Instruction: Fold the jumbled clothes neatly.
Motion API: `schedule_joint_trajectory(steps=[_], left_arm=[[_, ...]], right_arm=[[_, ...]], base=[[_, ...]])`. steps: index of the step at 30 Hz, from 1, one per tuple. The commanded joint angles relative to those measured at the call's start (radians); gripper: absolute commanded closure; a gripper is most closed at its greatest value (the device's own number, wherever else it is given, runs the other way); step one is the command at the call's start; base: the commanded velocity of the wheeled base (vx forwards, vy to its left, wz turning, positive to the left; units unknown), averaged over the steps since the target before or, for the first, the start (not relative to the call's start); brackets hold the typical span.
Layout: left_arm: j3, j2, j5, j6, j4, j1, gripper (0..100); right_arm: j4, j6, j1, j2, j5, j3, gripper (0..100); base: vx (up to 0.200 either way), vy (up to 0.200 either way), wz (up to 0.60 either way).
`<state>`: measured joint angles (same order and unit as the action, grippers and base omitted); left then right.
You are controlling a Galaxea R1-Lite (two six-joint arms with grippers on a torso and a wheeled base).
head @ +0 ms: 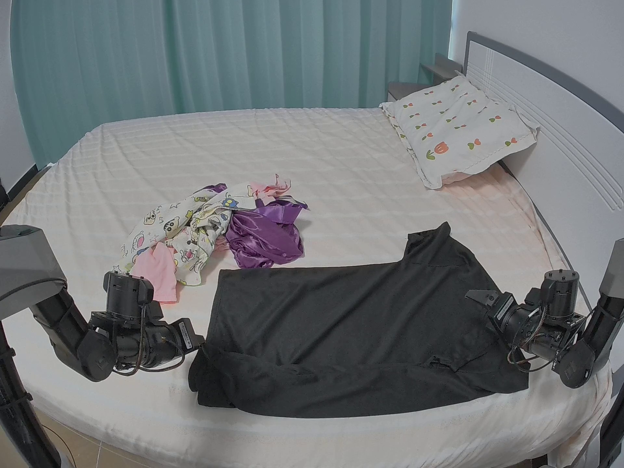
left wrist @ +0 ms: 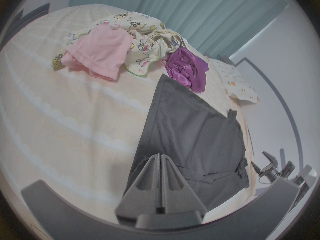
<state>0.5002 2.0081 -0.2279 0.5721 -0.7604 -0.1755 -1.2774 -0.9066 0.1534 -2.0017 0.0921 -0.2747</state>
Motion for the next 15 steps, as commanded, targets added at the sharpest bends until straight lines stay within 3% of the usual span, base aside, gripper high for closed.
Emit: schedule_joint_trajectory(steps=[1,9,15], left_arm=[[-0.023,-0.081,0.001,0.052,0.000,0.011,100],[-0.085,-0.166,-0.001,0.095,-0.002,0.025,100],[-0.104,-0.193,-0.008,0.178,-0.003,0.027,100]], right_arm=[[0.000,0.037,-0.043,-0.005,0.001,0.002,0],[0.000,0.173,-0.123,-0.043,0.017,0.023,0],[0.001,0.284,-0.192,-0.046,0.086,0.034,0]], base=[[0.000,0.000,0.00],[0.000,0.000,0.00],[0.000,0.000,0.00]])
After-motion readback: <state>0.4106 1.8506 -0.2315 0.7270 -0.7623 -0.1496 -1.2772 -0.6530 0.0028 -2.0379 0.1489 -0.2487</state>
